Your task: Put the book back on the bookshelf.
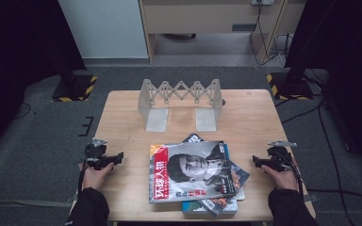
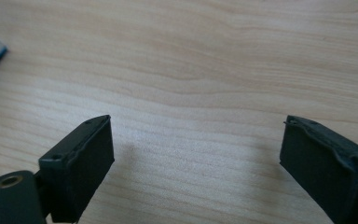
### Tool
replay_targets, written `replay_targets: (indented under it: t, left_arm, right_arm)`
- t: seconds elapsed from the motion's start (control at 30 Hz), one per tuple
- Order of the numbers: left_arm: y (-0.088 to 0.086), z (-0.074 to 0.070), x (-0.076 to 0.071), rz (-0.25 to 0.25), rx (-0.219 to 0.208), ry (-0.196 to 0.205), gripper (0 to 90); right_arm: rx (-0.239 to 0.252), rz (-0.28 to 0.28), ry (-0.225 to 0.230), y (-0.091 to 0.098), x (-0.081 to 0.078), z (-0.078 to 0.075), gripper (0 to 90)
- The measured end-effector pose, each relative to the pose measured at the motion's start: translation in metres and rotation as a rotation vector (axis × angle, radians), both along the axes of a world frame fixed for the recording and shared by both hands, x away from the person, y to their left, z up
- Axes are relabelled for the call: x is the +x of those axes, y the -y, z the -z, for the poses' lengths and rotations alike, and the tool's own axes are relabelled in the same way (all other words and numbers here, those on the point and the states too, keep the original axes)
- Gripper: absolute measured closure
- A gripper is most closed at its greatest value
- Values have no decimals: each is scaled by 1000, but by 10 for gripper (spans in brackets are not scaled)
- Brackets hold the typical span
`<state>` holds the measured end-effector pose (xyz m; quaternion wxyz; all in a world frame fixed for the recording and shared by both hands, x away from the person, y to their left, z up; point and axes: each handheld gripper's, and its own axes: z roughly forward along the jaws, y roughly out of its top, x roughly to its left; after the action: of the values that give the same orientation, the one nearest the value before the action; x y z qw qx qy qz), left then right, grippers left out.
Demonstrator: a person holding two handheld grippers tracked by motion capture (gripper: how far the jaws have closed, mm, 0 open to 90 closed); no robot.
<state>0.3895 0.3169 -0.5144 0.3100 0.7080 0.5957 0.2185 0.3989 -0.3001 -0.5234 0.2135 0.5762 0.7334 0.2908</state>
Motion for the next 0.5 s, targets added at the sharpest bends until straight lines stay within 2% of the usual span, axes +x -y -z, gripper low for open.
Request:
replay_targets:
  t: [0.1,0.13,0.23,0.37,0.5]
  left_arm:
    - [5,-6,-6,8,-38,-1,113]
    - [5,-6,-6,8,-38,-1,120]
    - [11,-13,-11,17,-89,20,134]
    - [19,-20,-17,44,-116,50,142]
    - [26,-26,-24,71,-137,76,159]
  right_arm:
    - [40,26,22,0,-4,-11,125]
    - [40,26,22,0,-4,-11,125]
    - [58,44,24,-2,-7,-19,131]
    - [55,31,20,-5,-9,-24,130]
    - [55,8,44,-13,-13,-32,137]
